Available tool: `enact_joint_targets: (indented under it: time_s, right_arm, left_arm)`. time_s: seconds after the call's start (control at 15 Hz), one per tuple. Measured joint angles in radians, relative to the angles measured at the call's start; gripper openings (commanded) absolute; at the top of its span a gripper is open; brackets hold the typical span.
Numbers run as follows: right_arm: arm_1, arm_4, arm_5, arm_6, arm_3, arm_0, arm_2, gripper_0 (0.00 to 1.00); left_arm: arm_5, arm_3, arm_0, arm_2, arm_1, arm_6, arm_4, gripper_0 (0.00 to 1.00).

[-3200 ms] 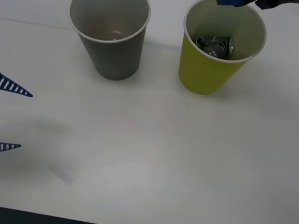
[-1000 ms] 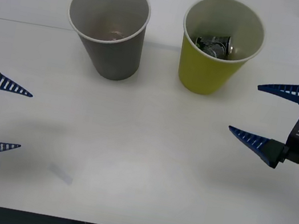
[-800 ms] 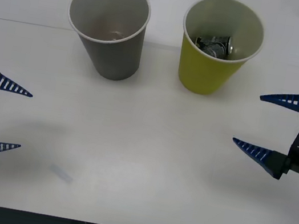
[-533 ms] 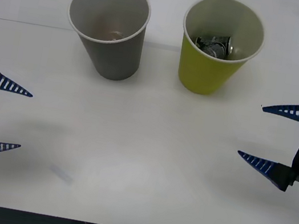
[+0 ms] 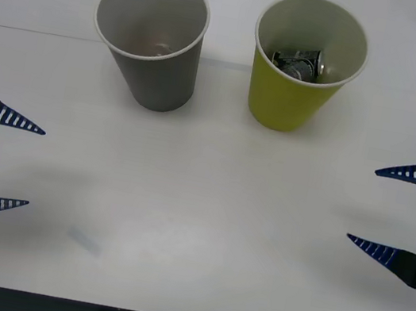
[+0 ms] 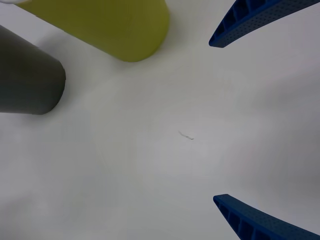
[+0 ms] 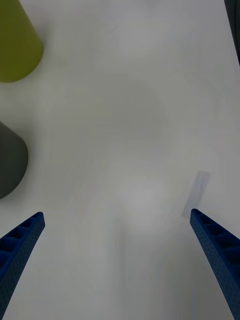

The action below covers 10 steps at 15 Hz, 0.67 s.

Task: Put the can into the green bin and the plastic bottle into the gray bin

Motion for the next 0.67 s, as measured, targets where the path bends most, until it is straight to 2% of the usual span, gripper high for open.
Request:
enact_joint_targets:
  time_s: [0.4,0.67]
  right_arm:
    - [-0.167,-0.099,0.029,0.052,0.079,0.023,0.000,1.00]
    - [-0.304,-0.211,0.101,0.120,0.119,0.076,0.015,1.00]
  left_arm:
    - [0.000,0.000,0.000,0.000,0.000,0.000,0.000,1.00]
    - [0.000,0.000,0.000,0.000,0.000,0.000,0.000,1.00]
